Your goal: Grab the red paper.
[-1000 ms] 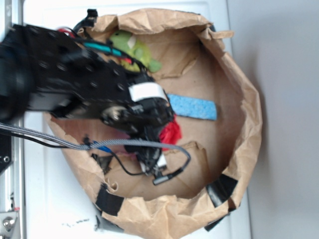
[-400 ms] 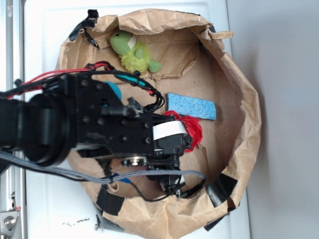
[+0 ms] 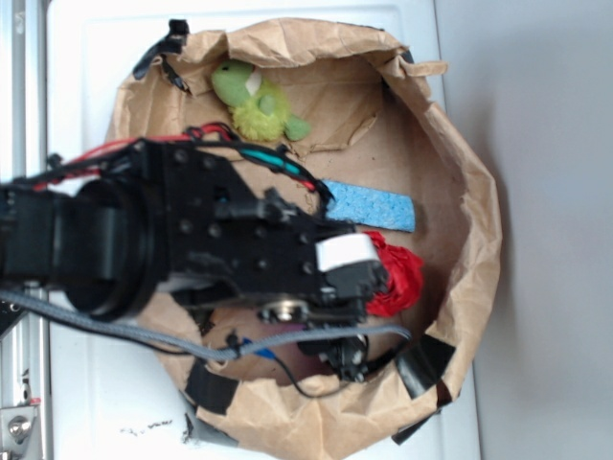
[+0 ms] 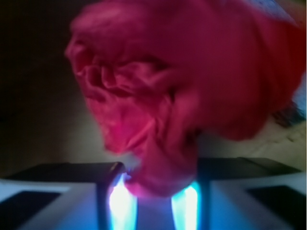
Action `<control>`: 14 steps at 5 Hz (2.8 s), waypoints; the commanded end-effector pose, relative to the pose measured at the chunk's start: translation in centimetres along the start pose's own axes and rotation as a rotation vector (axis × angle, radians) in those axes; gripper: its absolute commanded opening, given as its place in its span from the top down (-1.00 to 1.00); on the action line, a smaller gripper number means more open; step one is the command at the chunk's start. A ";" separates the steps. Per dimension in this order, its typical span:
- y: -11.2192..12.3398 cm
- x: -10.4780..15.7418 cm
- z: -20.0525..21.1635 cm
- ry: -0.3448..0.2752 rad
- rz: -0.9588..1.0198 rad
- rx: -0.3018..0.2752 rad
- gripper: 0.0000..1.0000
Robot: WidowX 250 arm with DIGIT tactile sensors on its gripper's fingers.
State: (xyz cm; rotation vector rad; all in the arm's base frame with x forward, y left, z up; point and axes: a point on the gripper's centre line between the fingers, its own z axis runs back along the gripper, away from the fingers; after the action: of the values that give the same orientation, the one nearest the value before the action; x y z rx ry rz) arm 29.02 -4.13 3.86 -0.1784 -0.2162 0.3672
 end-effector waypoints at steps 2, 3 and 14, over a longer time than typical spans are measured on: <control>0.9 5.0 7.1 0.058 0.036 -0.103 1.00; 1.3 5.7 8.3 0.087 0.050 -0.117 1.00; 1.2 7.1 10.9 0.089 -0.030 -0.147 1.00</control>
State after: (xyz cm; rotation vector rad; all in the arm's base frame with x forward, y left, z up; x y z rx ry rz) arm 31.24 -0.35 12.71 -0.3365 -0.0703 0.3105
